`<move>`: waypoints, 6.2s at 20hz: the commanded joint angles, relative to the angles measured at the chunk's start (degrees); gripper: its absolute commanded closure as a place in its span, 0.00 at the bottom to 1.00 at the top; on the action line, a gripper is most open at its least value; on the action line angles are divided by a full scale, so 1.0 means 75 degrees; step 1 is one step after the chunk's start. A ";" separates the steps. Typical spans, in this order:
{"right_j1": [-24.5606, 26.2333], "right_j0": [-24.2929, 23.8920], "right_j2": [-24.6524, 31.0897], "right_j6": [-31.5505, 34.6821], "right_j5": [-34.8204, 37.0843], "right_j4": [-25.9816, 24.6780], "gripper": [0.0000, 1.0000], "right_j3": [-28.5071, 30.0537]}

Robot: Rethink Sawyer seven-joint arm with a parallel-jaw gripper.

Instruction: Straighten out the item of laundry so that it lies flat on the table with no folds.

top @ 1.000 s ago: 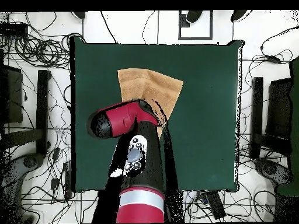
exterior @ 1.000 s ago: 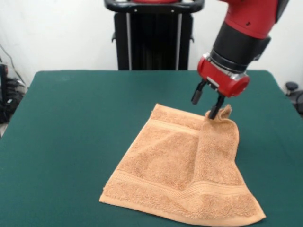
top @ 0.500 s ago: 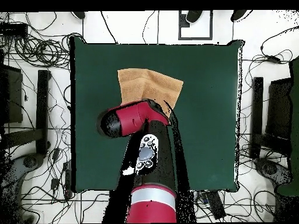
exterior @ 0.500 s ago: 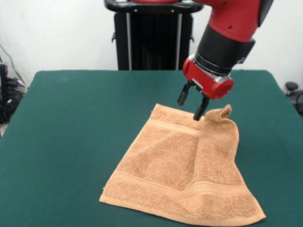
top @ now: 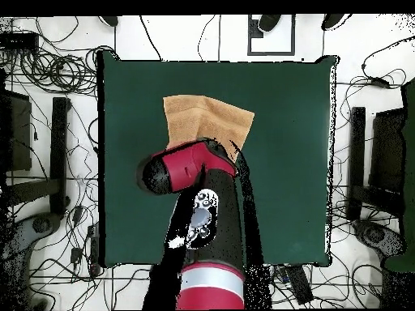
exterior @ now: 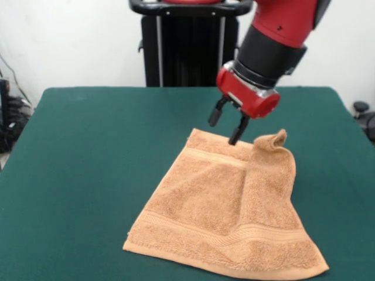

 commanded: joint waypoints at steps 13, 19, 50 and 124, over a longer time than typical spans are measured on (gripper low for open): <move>-0.2100 -0.2101 0.0541 -0.3202 0.0761 -0.0861 0.00 0.1472; -0.2331 -0.2567 0.0835 -0.3187 0.0234 -0.1190 0.00 0.1910; -0.3400 -0.6043 0.4360 -0.1502 -0.1828 0.1709 0.00 0.4319; -0.1261 -0.6750 0.5194 -0.0098 -0.4410 0.1501 0.00 0.3811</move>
